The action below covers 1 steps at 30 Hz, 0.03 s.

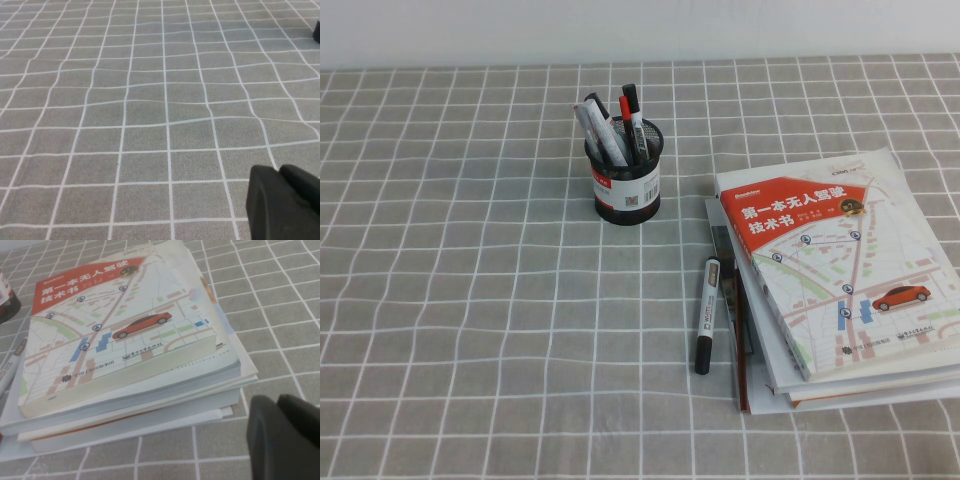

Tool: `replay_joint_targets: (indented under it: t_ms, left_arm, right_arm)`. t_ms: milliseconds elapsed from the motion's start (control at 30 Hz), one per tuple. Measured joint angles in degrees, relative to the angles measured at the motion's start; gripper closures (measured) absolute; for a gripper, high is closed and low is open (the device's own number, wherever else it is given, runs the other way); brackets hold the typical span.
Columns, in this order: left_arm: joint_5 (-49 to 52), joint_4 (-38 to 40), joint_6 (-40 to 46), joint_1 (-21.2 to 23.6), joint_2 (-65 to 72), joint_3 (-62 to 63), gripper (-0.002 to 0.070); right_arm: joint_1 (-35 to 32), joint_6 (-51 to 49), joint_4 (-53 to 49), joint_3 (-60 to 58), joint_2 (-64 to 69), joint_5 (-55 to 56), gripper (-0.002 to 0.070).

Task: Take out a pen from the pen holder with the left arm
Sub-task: 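Take a marker out of the pen holder and lay it on the table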

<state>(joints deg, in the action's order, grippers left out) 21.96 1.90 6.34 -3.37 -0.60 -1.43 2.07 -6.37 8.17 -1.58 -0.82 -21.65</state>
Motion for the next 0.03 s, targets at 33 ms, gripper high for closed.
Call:
replay_joint_targets:
  t_ms: [33]
  left_arm:
    - [0.0, 0.0, 0.0, 0.0, 0.0, 0.0, 0.0675]
  right_arm:
    - [0.0, 0.0, 0.0, 0.0, 0.0, 0.0, 0.0689]
